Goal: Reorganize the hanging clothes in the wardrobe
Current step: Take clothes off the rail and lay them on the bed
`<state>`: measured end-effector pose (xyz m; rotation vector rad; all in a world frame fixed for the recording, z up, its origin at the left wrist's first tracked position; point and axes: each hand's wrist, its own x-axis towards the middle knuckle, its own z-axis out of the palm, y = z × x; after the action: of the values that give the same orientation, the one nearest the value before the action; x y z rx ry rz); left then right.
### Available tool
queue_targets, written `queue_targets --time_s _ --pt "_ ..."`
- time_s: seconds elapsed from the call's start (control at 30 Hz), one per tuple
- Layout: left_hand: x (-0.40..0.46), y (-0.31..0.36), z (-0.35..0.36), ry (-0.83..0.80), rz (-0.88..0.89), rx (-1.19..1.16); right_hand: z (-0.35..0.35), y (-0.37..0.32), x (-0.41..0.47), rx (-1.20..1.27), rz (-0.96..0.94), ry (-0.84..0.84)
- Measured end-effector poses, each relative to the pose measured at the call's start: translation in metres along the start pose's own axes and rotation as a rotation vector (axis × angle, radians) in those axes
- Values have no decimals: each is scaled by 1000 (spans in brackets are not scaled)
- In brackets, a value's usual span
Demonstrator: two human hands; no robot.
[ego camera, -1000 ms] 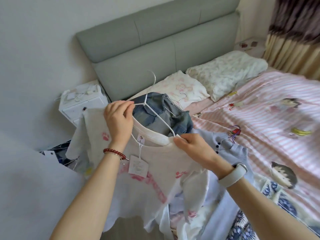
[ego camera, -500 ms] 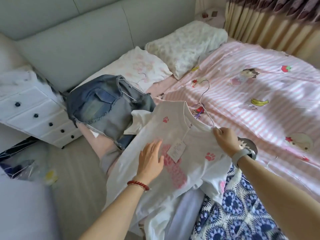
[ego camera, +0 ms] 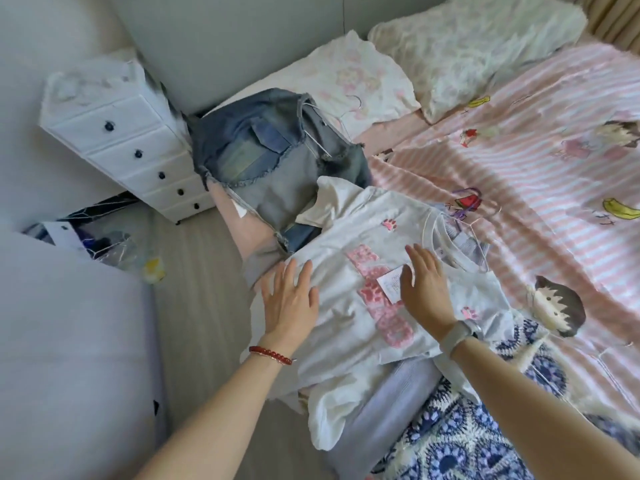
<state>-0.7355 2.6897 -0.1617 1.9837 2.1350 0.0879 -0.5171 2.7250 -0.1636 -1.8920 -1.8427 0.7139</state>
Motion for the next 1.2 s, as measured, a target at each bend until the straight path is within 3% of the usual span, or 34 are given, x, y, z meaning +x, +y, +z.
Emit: queue_targets --time_s 0.17,0.37,0.57,1.0,1.2 --pt "-89 -37 -22 46 -83 -112 59 -81 -68 41 -233 -223" --pt "-249 -97 -14 80 -147 -115 105 -119 -181 -142 -485 -460" --pt "-394 -161 -21 245 -411 -50 135 -166 -297 -283 -754 -593" --pt "-667 -265 -103 558 -1136 107 194 -358 -514 -118 -1376 -815" --pt "-725 -304 -144 677 -1254 151 228 -449 -572 -21 -1531 -905"
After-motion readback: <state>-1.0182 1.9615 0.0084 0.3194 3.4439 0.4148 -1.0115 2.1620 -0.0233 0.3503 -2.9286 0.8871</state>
